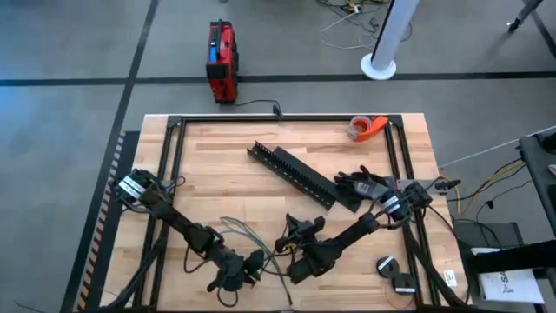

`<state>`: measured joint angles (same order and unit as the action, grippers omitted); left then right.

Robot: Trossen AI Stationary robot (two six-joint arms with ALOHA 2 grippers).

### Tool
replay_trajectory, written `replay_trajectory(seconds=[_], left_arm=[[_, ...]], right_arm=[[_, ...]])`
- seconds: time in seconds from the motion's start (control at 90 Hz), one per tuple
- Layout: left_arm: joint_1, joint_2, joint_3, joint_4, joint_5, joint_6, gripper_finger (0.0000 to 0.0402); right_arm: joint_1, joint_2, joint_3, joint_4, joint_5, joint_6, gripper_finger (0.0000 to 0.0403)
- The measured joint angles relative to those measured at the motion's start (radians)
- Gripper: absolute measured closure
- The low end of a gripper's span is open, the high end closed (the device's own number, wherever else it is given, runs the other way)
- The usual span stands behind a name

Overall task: Ziptie cables
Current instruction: Wrap the zip tie around the cable bundle

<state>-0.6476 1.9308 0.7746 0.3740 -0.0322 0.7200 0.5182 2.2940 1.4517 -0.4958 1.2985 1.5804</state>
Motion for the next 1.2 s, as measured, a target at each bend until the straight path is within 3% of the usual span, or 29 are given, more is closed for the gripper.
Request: replay_trajectory(seconds=[0.267, 0.533, 0.944, 1.2], left_arm=[[0.001, 0.0, 0.0, 0.004, 0.008, 0.023, 0.0296], [0.003, 0.0, -0.001, 0.011, 0.014, 0.038, 0.0276], [0.013, 0.0, -0.002, 0.016, 0.023, 0.04, 0.0286], [0.014, 0.001, -0.003, 0.031, 0.034, 0.068, 0.0287]], right_arm=[[0.0, 0.002, 0.0, -0.01, -0.013, 0.012, 0.0403], [0.003, 0.001, 0.0, -0.315, -0.008, 0.316, 0.0403], [0.001, 0.0, 0.0, -0.174, -0.061, 0.241, 0.0403], [-0.005, 0.0, 0.0, -0.187, -0.066, 0.251, 0.0403]])
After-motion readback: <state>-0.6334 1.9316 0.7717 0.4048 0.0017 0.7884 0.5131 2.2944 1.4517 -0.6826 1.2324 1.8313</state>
